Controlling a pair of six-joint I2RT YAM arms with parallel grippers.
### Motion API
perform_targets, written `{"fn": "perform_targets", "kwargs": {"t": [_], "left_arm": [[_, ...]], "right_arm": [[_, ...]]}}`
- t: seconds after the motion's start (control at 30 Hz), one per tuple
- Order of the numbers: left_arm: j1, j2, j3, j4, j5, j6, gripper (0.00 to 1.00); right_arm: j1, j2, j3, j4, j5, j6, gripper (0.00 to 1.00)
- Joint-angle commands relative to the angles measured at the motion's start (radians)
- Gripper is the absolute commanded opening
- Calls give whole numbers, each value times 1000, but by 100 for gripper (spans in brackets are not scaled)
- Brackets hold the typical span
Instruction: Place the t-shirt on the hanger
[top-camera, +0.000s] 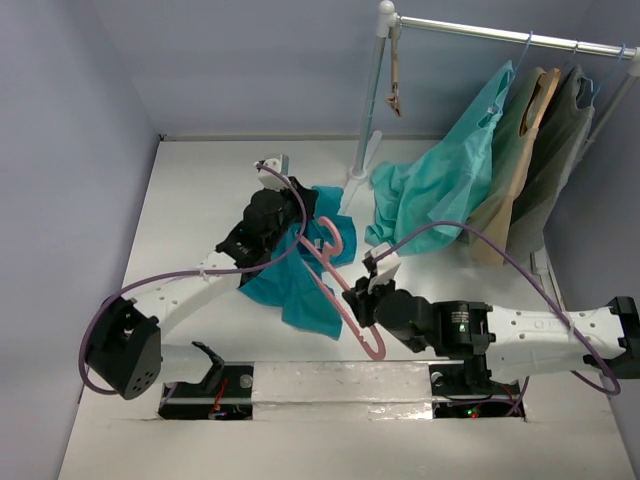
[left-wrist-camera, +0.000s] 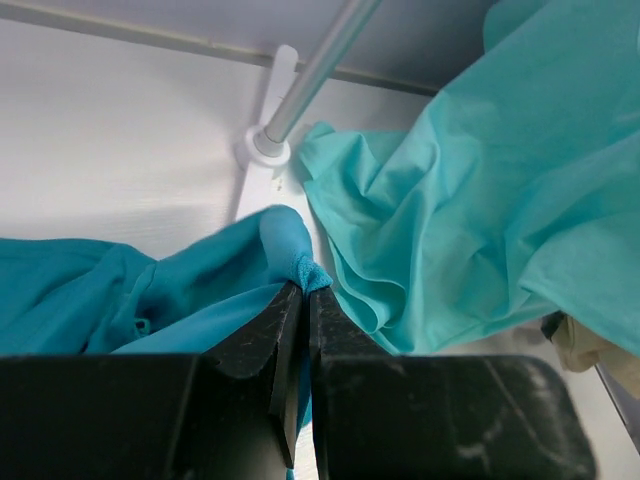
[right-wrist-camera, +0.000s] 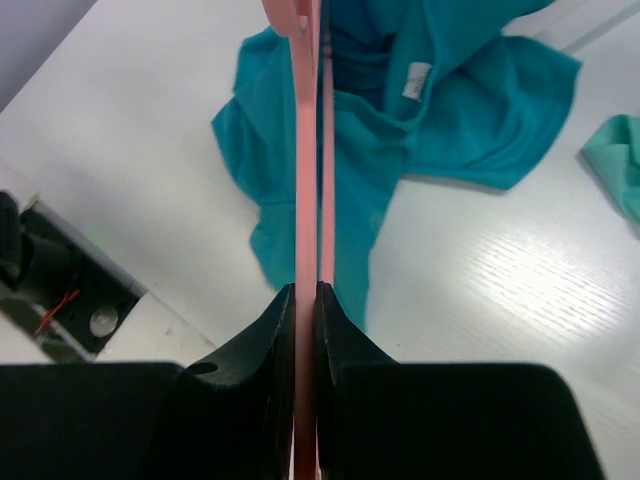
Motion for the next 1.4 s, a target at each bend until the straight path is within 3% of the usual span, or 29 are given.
{"fn": "perform_targets", "kwargs": {"t": [0.0, 0.17, 0.33, 0.63, 0.83, 1.03, 1.17, 1.3, 1.37], "left_arm": [[-2, -76, 35, -10, -55, 4, 0], [-2, -174, 33, -85, -196, 22, 0], [-2, -233, 59, -111, -258, 34, 0], [-2, -262, 64, -114, -168, 21, 0], [-67, -323, 75, -106, -115, 4, 0], [-132, -346, 162, -149, -63, 36, 0], [-132, -360, 204, -201, -7, 33, 0], [-132, -337, 242, -243, 69, 21, 0], [-132, -331, 266, -258, 107, 19, 0]], "right_arm": [[16, 12, 62, 34, 223, 21, 0], [16, -46, 87, 1, 309, 30, 0], [16, -104, 115, 7, 293, 4, 0], [16, -81, 144, 143, 306, -124, 0], [-10, 103, 190, 315, 408, -267, 0], [-133, 202, 176, 505, 106, -284, 0], [-226, 175, 110, 645, -20, -289, 0], [-344, 175, 90, 767, -294, -278, 0], [-366, 192, 95, 858, -339, -309, 0]]}}
